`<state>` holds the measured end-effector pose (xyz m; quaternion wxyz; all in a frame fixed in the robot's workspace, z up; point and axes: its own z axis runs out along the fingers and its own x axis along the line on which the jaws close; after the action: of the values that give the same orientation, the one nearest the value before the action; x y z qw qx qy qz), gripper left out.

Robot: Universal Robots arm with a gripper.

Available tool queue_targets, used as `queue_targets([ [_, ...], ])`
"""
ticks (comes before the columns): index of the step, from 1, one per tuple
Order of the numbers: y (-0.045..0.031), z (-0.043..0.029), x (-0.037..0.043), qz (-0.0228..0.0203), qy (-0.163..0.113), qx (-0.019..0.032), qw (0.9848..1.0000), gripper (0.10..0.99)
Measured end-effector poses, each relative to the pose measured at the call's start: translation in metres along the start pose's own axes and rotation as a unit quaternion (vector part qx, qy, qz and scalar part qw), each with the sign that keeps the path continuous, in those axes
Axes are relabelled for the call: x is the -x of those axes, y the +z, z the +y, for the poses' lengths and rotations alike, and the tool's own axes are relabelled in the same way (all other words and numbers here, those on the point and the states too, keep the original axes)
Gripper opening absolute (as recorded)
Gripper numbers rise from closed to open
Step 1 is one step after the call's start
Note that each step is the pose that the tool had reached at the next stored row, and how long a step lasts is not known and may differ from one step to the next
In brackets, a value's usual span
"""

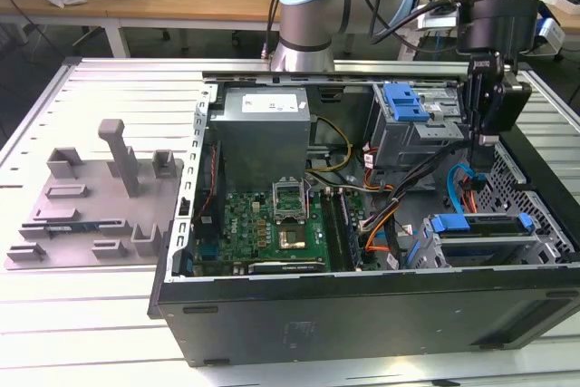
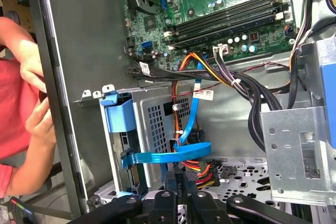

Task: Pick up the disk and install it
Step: 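Insert the first disk wire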

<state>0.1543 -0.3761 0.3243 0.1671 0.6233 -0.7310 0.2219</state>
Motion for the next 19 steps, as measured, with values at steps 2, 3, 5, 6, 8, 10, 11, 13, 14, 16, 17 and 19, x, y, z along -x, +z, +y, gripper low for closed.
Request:
queue_targets([
  [2,0.0018,-0.0004,-0.0029,-0.0004,-0.001,0.001,1.0,0.169],
  [3,0.0027,-0.0007,-0.0044,-0.0006,-0.002,0.0015,1.0,0.169],
  [5,0.0028,-0.0011,-0.0066,-0.0005,-0.003,0.0017,1.0,0.169],
  [6,0.0028,-0.0018,-0.0112,-0.0005,-0.003,0.0017,1.0,0.169],
  [8,0.0045,-0.0026,-0.0169,-0.0012,-0.003,0.0018,1.0,0.169],
  [10,0.0066,-0.004,-0.0253,-0.0043,-0.003,0.0022,1.0,0.169],
  [11,0.007,-0.0044,-0.0282,-0.007,-0.003,0.0027,1.0,0.169],
  [13,0.0075,-0.005,-0.0327,-0.0133,-0.003,0.0037,0.9999,0.169],
  [14,0.0076,-0.0052,-0.0344,-0.0161,-0.003,0.0041,0.9999,0.169],
  [16,0.0077,-0.0058,-0.0382,-0.0211,-0.003,0.0047,0.9998,0.169],
  [17,0.0081,-0.006,-0.0399,-0.0235,-0.003,0.005,0.9997,0.169],
  [19,0.0096,-0.0066,-0.0436,-0.0286,-0.002,0.0055,0.9996,0.169],
])
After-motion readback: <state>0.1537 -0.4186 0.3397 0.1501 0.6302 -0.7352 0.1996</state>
